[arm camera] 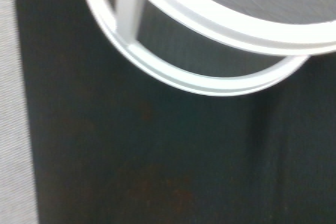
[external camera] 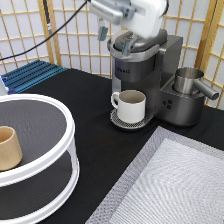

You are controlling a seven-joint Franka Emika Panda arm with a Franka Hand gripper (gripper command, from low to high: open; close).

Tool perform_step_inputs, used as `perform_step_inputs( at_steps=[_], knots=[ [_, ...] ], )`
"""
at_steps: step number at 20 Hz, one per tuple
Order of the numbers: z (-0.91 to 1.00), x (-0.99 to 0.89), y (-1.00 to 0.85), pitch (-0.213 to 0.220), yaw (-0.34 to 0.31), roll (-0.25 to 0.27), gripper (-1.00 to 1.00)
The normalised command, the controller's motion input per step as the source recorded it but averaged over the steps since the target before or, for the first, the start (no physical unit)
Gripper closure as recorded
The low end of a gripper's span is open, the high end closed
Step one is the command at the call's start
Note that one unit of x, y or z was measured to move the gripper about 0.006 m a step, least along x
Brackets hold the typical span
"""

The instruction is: Make coffee

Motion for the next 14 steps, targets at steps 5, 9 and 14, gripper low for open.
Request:
perform_step_inputs(
  at_steps=[5, 9, 14],
  knots=[
    [0.66, 0.19, -0.05, 0.009, 0.322, 0.19, -1.0],
    [0.61, 0.23, -0.01, 0.034, 0.333, 0.222, -1.0],
    [0.45, 0.25, -0.02, 0.012, 0.317, 0.278, -1.0]
  ],
)
